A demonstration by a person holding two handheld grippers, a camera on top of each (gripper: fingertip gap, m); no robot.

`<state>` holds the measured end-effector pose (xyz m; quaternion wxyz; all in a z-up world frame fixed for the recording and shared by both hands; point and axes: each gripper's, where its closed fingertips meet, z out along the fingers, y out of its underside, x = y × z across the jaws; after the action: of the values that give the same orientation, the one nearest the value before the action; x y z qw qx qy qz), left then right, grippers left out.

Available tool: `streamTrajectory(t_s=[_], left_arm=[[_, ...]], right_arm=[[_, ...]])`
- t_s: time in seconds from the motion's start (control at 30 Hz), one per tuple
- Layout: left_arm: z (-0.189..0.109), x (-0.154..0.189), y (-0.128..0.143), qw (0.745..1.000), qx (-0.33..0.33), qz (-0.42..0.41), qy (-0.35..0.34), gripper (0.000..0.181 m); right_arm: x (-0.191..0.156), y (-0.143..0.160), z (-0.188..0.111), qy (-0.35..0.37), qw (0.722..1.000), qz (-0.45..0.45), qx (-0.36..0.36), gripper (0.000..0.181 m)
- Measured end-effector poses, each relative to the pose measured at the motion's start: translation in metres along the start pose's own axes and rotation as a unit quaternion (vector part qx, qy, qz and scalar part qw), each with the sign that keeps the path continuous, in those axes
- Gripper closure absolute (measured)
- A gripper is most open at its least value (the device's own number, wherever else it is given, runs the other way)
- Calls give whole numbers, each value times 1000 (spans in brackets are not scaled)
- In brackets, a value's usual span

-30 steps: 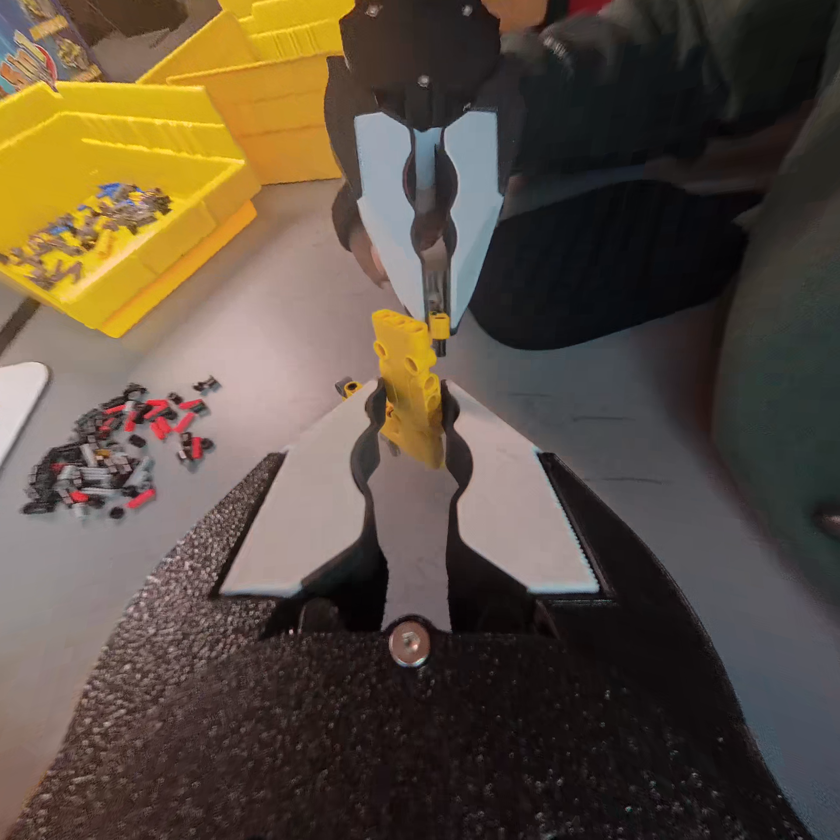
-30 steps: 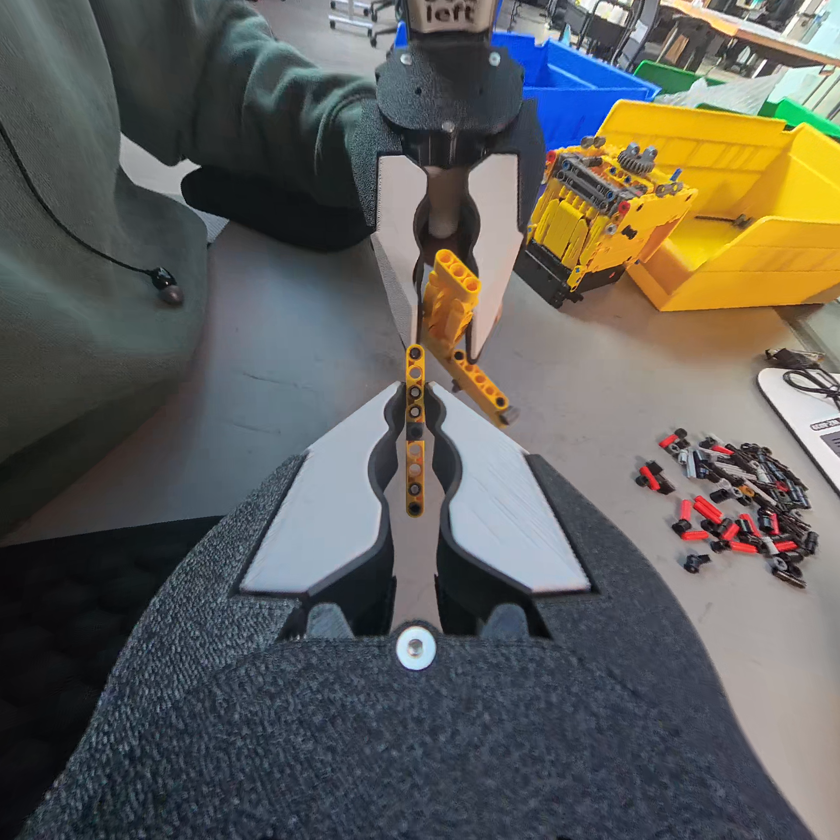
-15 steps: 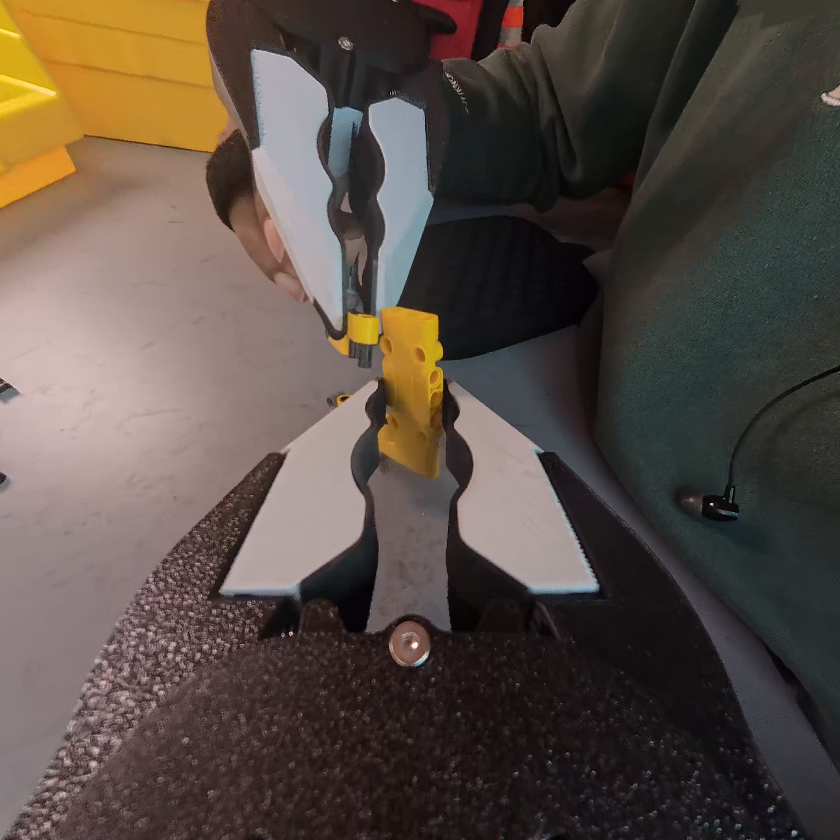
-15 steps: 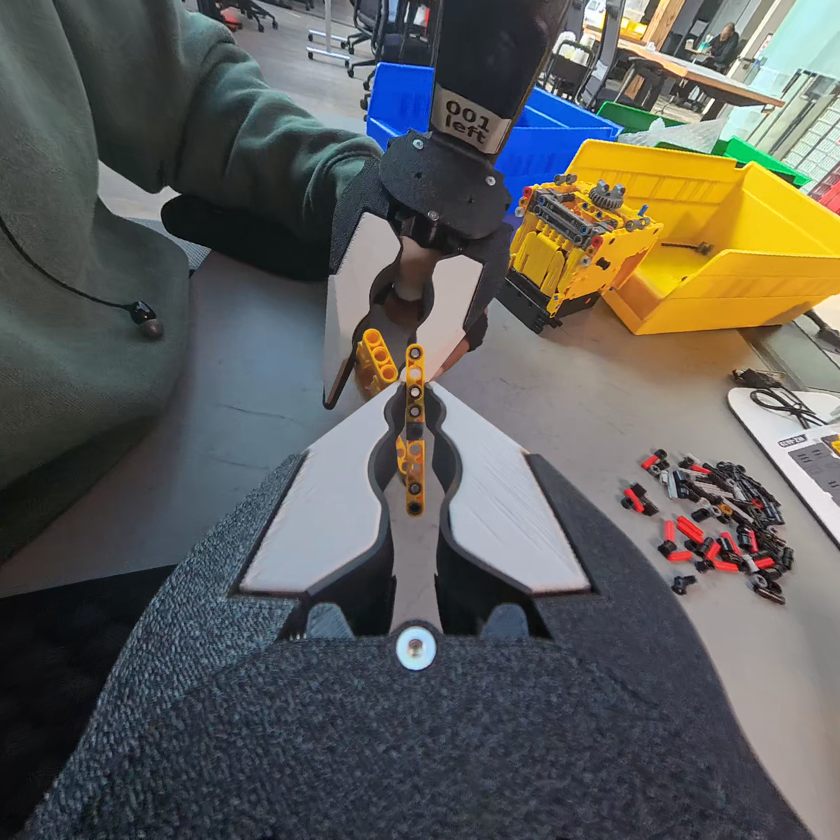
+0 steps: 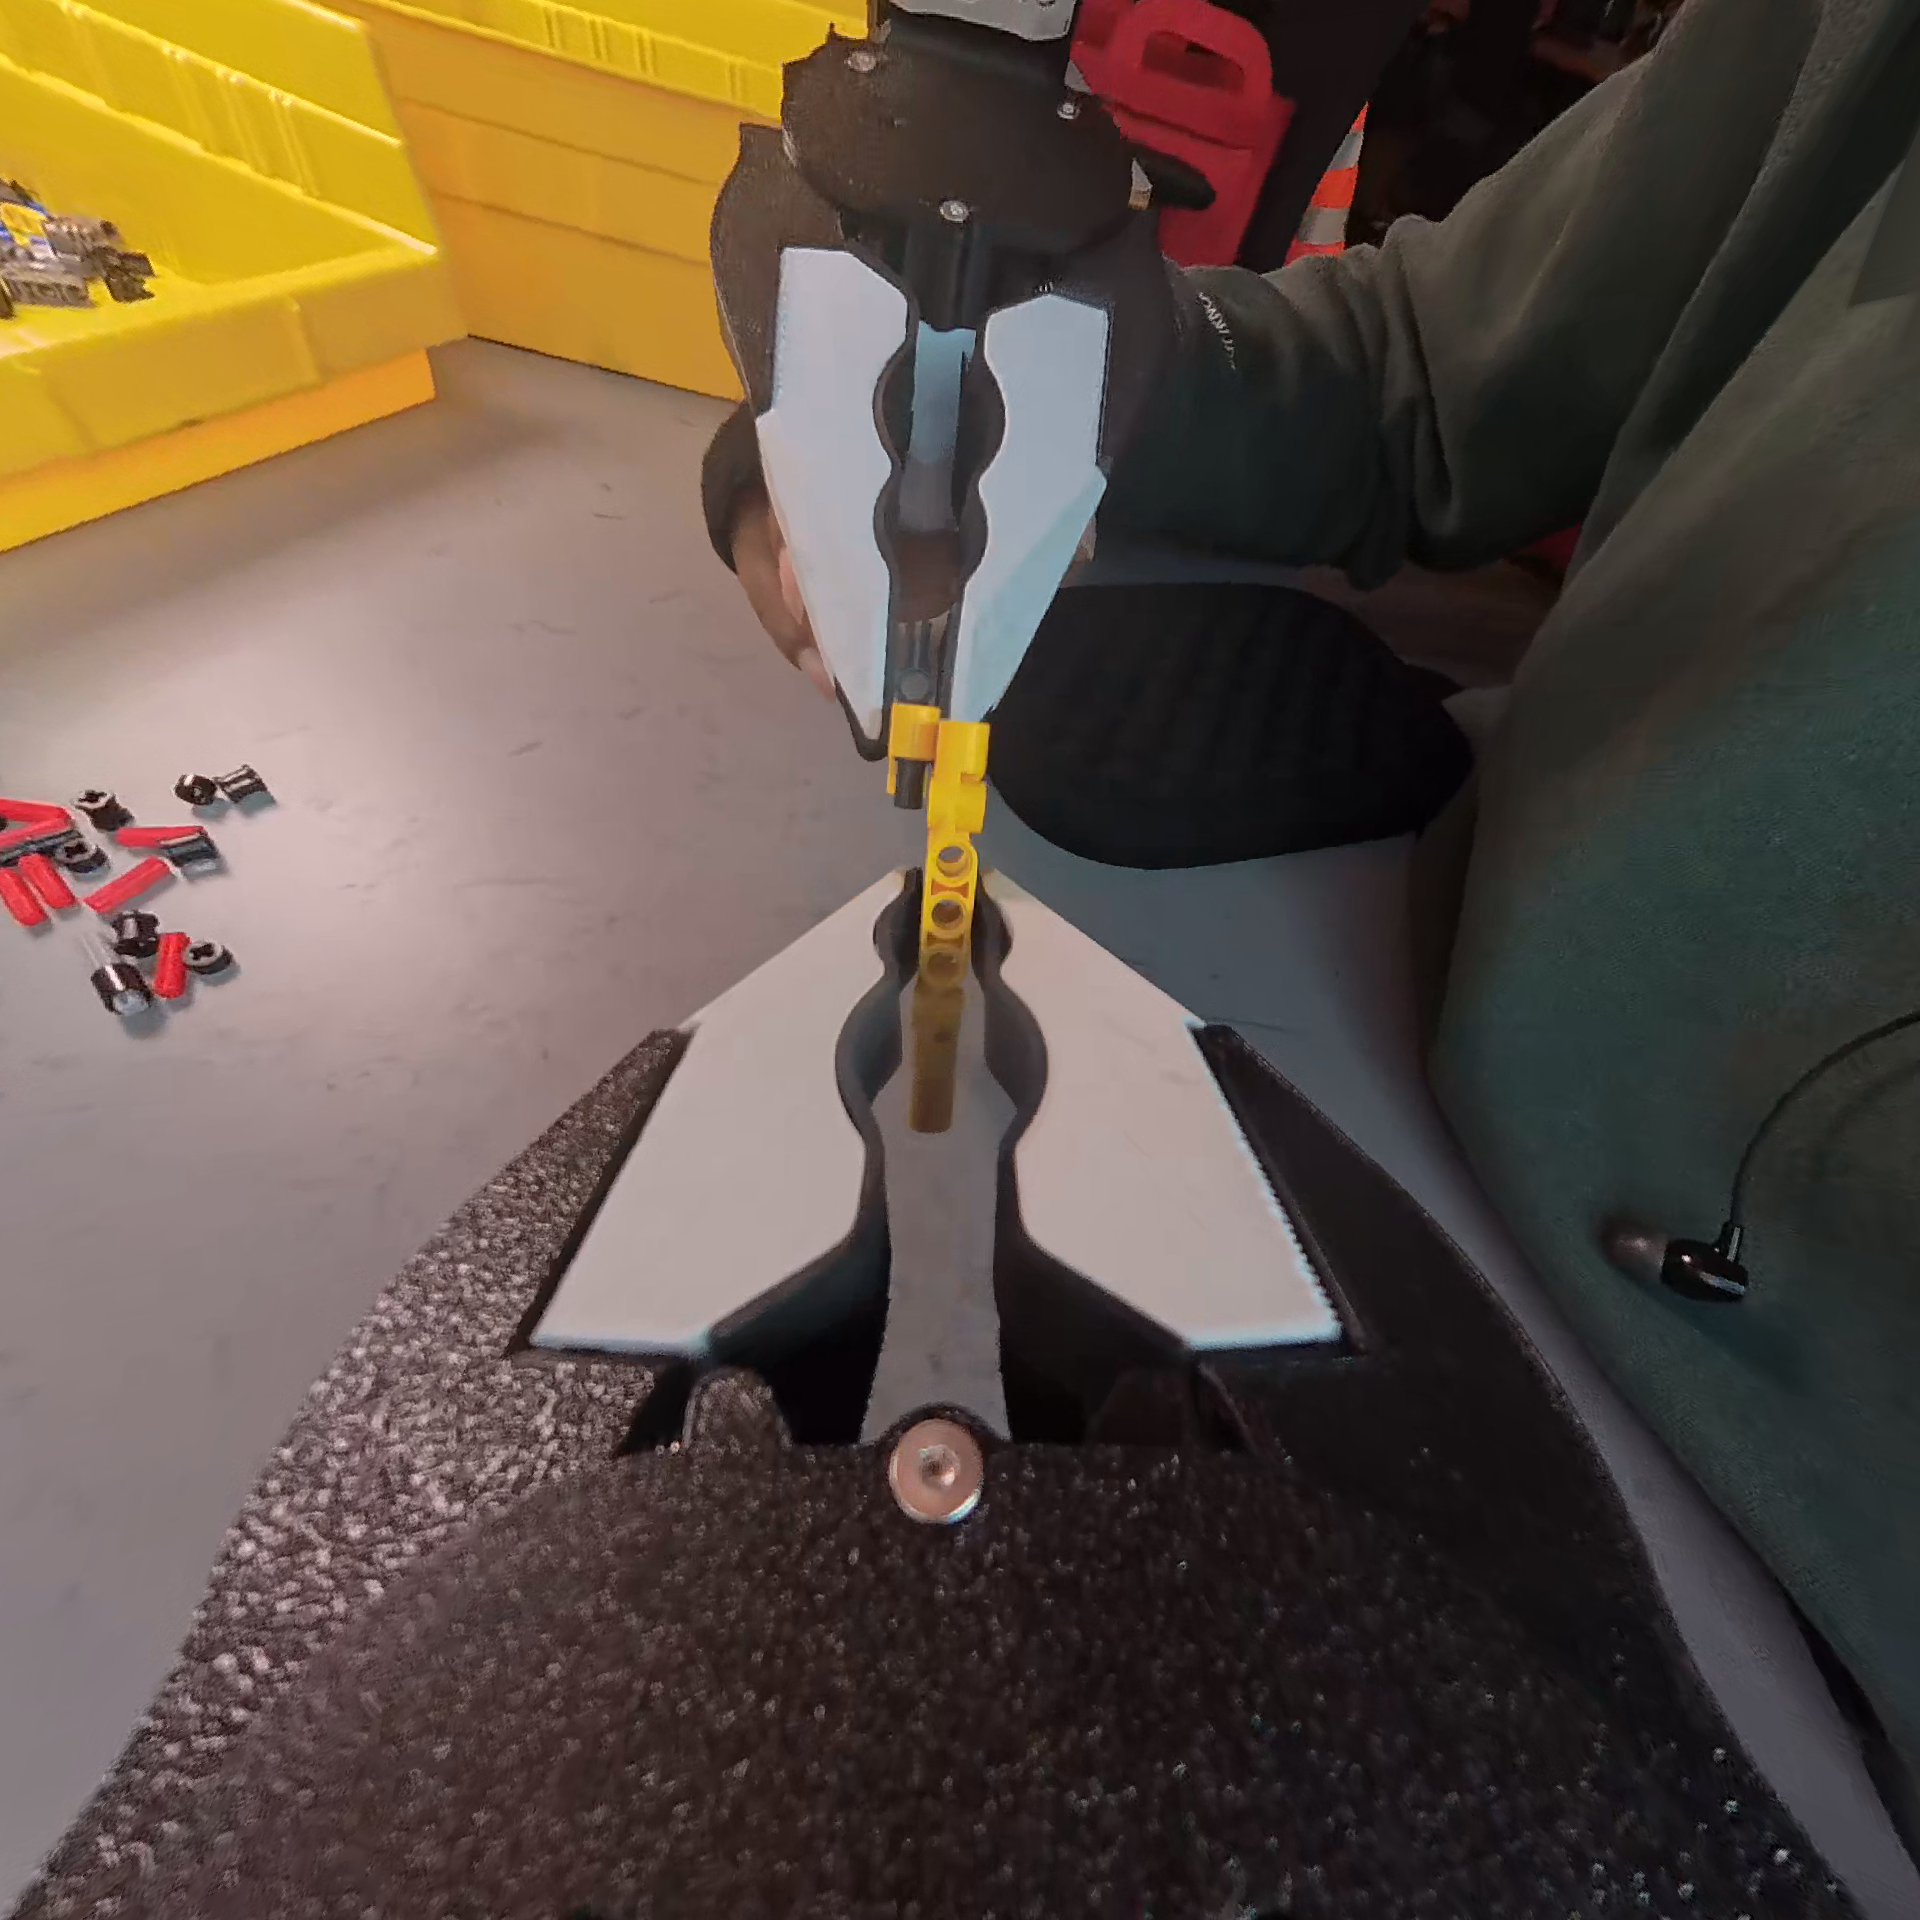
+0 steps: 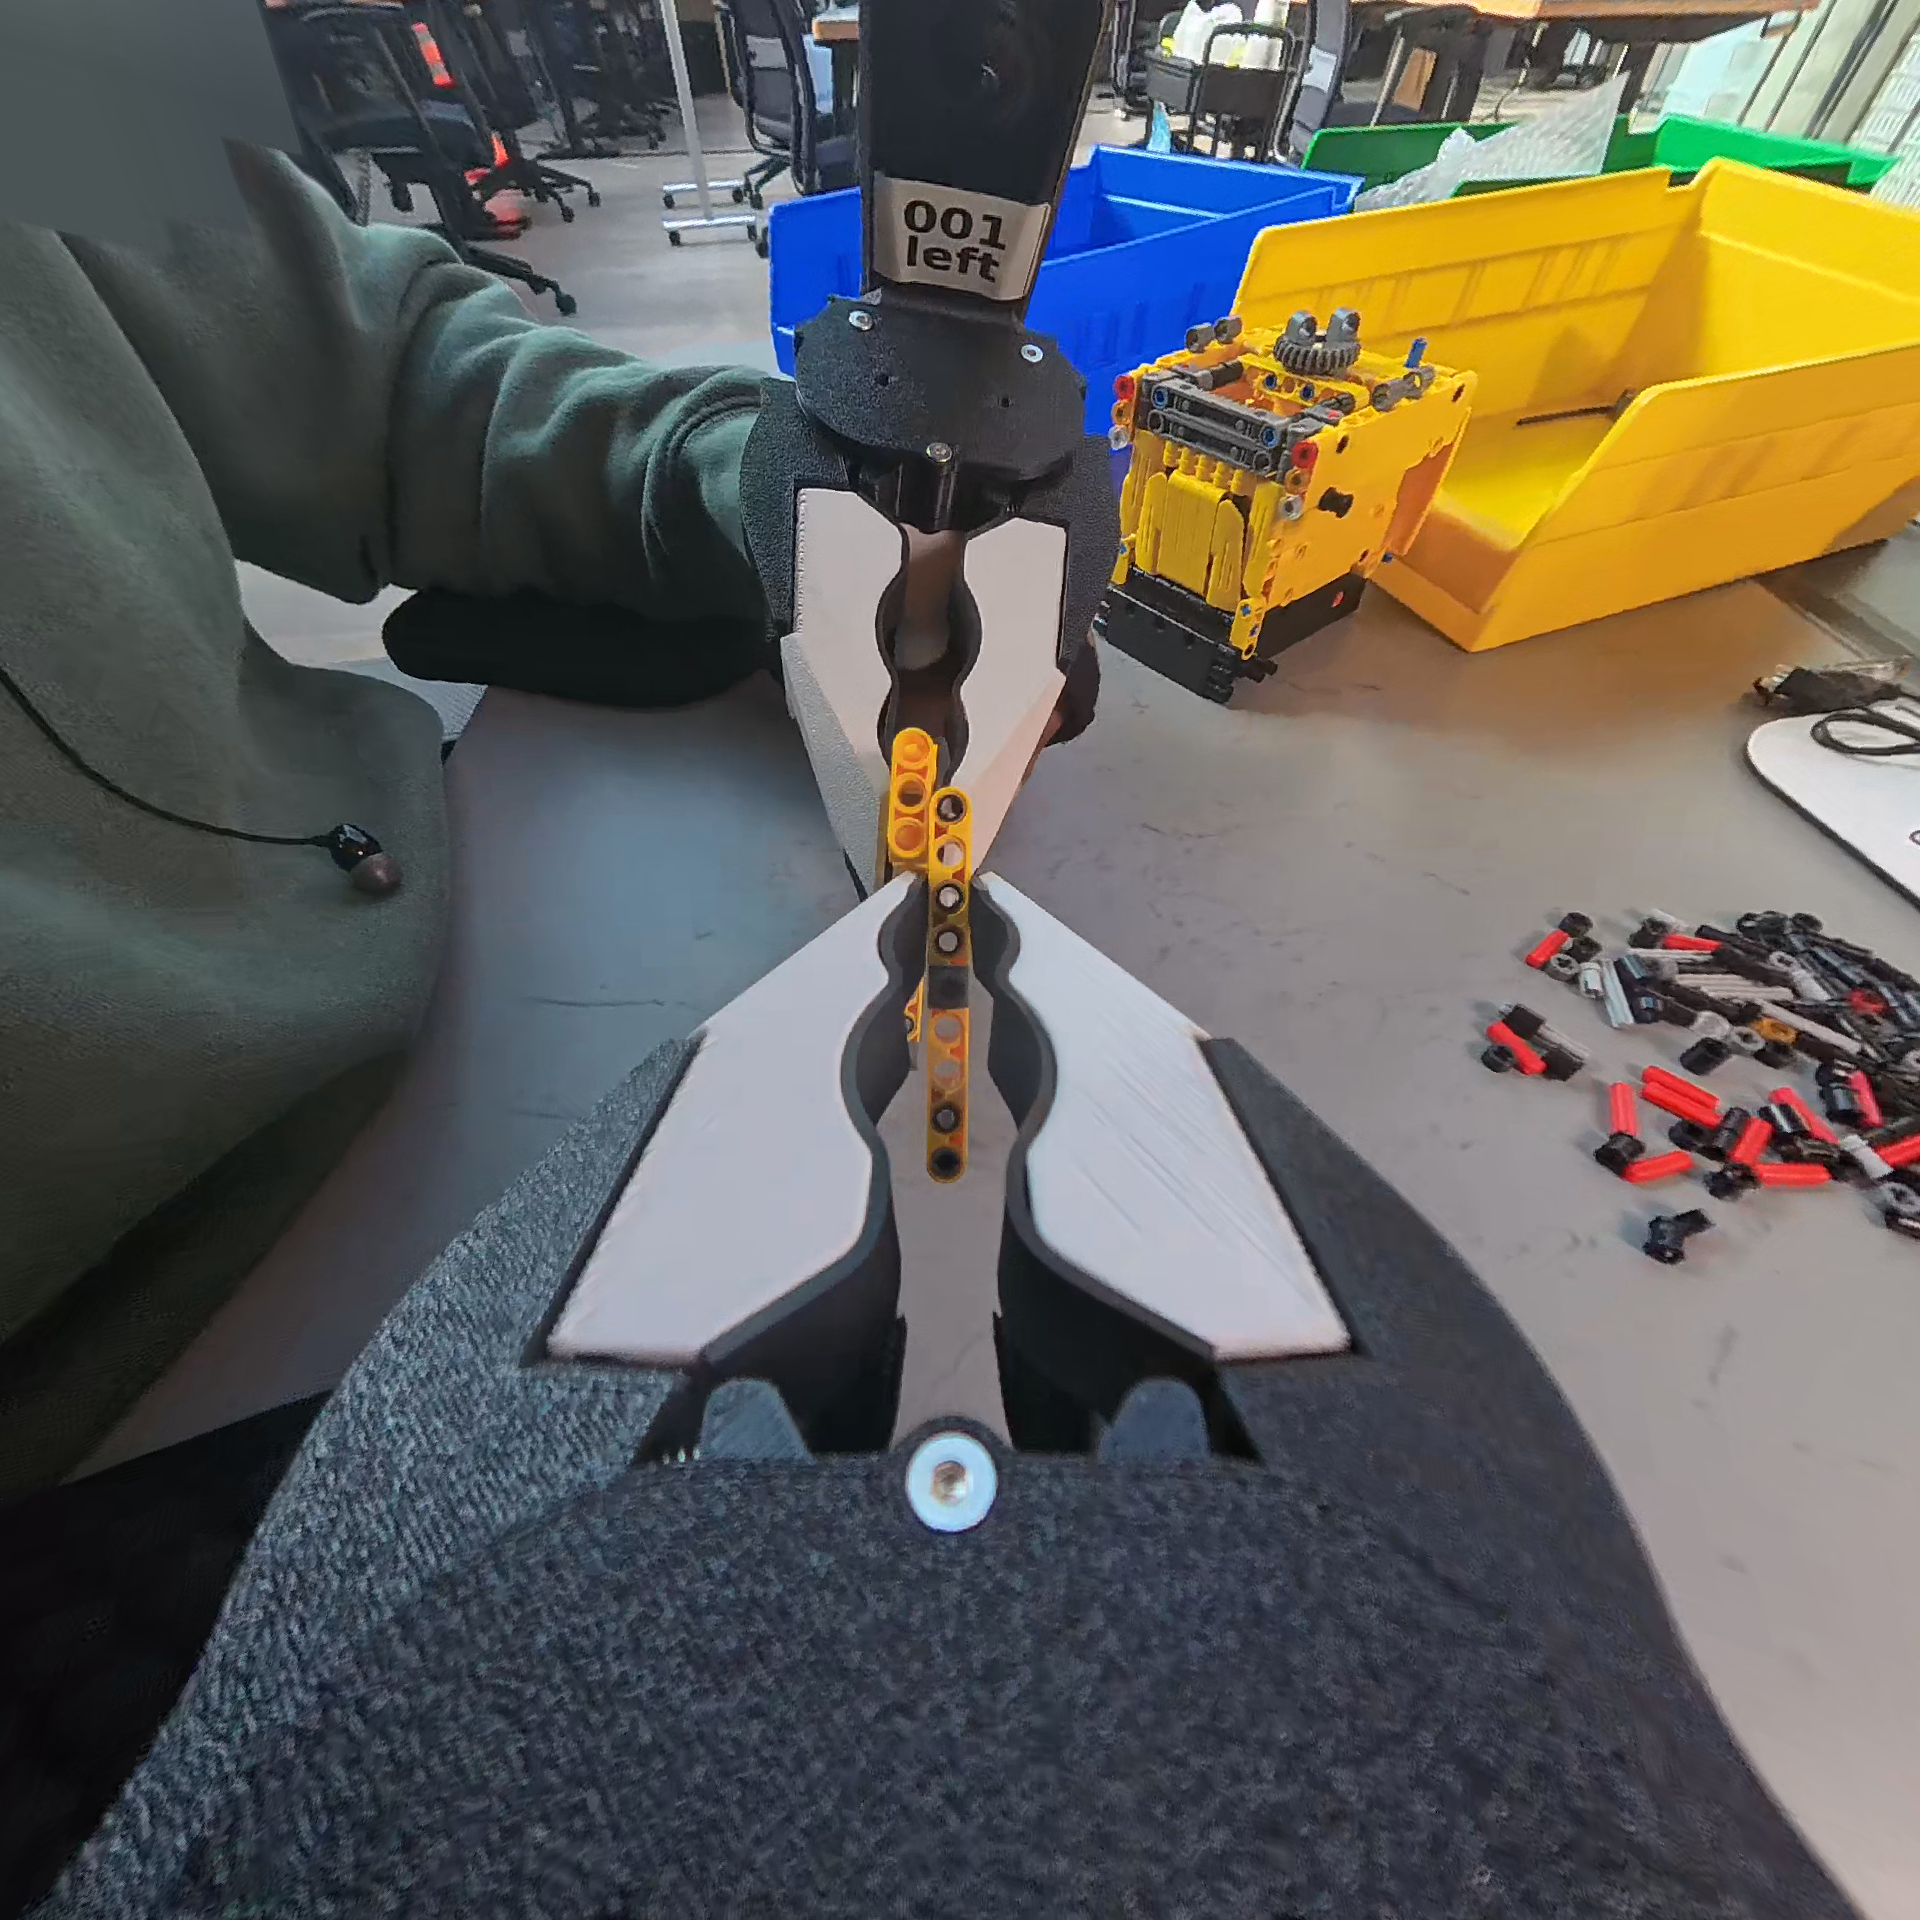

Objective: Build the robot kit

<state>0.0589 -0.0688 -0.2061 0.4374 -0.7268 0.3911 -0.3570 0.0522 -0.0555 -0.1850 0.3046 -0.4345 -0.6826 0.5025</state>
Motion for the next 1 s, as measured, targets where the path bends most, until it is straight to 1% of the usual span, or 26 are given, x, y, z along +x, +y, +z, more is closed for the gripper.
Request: streamTrajectory(t_s=[0.2,0.33,0.4,0.47,0.6,0.67,0.7,0.73,0.8,0.83,0.93,1.0], left_arm=[[-1,0,-2,1000,3,-16,2,174],[-3,-4,-1,1000,-3,-12,-8,174],[-3,-6,3,1000,-11,-4,-15,173],[-1,-5,13,999,-34,3,-11,169],[-1,-4,13,999,-34,11,-13,170],[-2,-6,19,999,-50,9,-18,167],[-3,-8,22,998,-59,14,-25,167],[-3,-7,22,998,-61,17,-24,173],[-3,-10,20,997,-63,20,-33,175],[-3,-12,19,997,-65,22,-40,175],[-1,-8,20,997,-67,18,-27,175],[1,-8,19,997,-65,19,-25,175]], right_arm=[[3,5,3,-15,998,65,-1,174],[3,1,-1,-35,994,102,12,174],[4,0,-2,-35,994,101,10,174],[5,-1,-2,-30,995,92,5,174],[6,0,-1,-24,996,89,3,174],[6,2,0,-25,996,90,0,174],[5,3,1,-26,996,89,-3,174],[5,4,2,-26,996,86,-7,174],[-2,5,3,-37,996,76,-19,174],[-7,9,5,-43,996,67,-37,174],[-3,26,9,-11,995,27,-96,174],[-3,34,11,-8,993,27,-115,174]])
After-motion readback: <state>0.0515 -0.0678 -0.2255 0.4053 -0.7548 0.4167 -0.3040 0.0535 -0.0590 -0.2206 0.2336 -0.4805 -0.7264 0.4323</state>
